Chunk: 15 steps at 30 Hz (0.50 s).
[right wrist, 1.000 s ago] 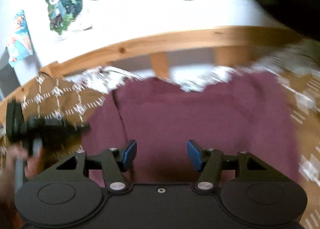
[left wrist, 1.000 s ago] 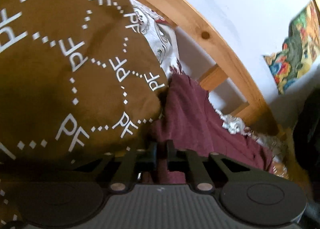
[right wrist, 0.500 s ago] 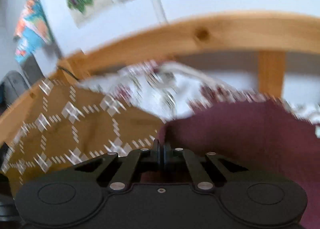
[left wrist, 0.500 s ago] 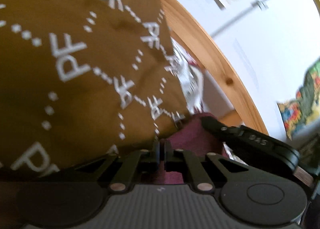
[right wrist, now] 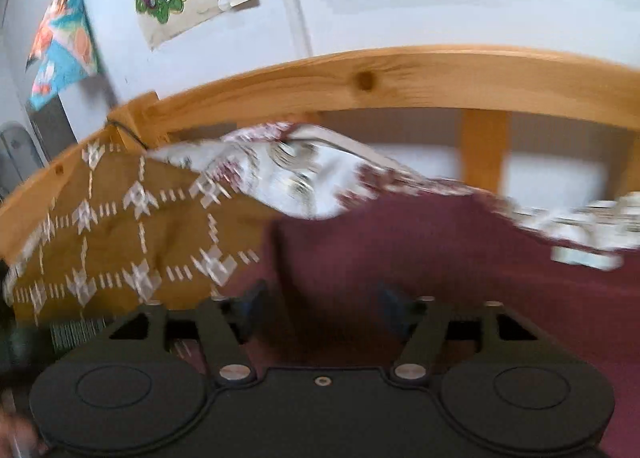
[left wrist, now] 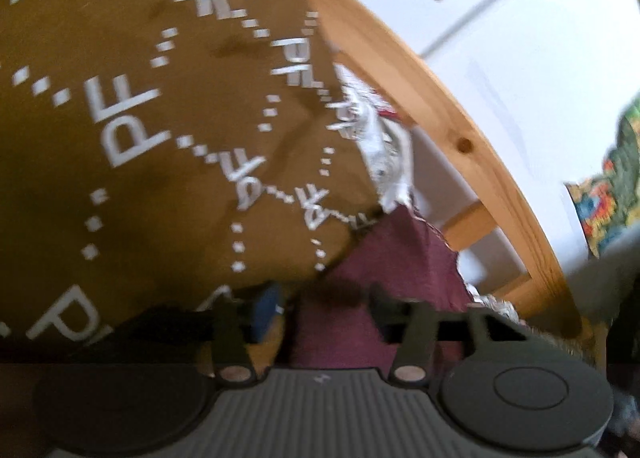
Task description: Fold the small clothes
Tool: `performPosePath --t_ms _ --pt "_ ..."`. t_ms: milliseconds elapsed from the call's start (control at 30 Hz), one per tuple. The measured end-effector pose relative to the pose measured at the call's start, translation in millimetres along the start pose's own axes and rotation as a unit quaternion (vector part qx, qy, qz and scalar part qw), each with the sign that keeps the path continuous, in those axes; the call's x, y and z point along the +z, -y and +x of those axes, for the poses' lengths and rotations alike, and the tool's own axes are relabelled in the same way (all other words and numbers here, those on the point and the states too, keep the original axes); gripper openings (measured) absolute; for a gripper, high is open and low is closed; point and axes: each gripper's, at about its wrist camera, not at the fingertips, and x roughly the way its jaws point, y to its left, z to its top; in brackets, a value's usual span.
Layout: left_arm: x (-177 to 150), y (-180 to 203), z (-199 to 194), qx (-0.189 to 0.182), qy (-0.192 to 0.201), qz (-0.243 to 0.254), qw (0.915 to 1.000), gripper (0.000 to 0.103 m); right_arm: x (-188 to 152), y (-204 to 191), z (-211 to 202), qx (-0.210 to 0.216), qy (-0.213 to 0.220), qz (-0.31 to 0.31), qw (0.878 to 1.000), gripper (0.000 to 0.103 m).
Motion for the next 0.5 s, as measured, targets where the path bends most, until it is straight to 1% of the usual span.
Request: performPosePath --t_ms 33,67,100,167,233,300,367,467,500 --pt "-2.0 6.4 0.5 0.006 0.001 0.020 0.9998 0.075 -9.4 3.0 -14.6 -0.011 -0.001 -0.010 1.000 0.074" --pt "-5.3 13.4 1.0 0.018 0.002 0.045 0.9988 0.078 -20.8 6.9 -31.0 -0.018 -0.002 -0.016 1.000 0.076" --pt "-8.4 18.7 1.8 0.031 0.002 0.068 0.9972 0.079 -33.6 9.8 -46.7 -0.027 -0.007 -0.022 0.999 0.079" --pt "-16.1 29.3 7.1 0.069 -0.001 0.117 0.9908 0.079 -62.6 12.8 -76.0 -0.047 -0.017 -0.034 0.998 0.084" --pt "-20.7 35.0 7.7 0.087 0.000 0.145 0.9855 0.079 -92.3 11.8 -102.7 -0.072 -0.028 -0.049 0.996 0.087" --pt "-25.0 38.9 9.9 0.101 0.001 0.163 0.9813 0.081 -122.2 5.7 -125.1 -0.102 -0.037 -0.073 0.991 0.090" --pt "-29.2 44.7 11.3 0.114 -0.003 0.183 0.9764 0.084 -150.4 -3.3 -140.5 -0.140 -0.047 -0.108 0.983 0.093" --pt "-37.4 55.7 14.2 0.141 -0.010 0.218 0.9656 0.085 -184.8 -15.3 -145.8 -0.195 -0.061 -0.170 0.964 0.094" --pt "-39.3 58.2 13.9 0.146 -0.011 0.222 0.9641 0.086 -195.1 -17.2 -146.6 -0.210 -0.060 -0.185 0.958 0.094"
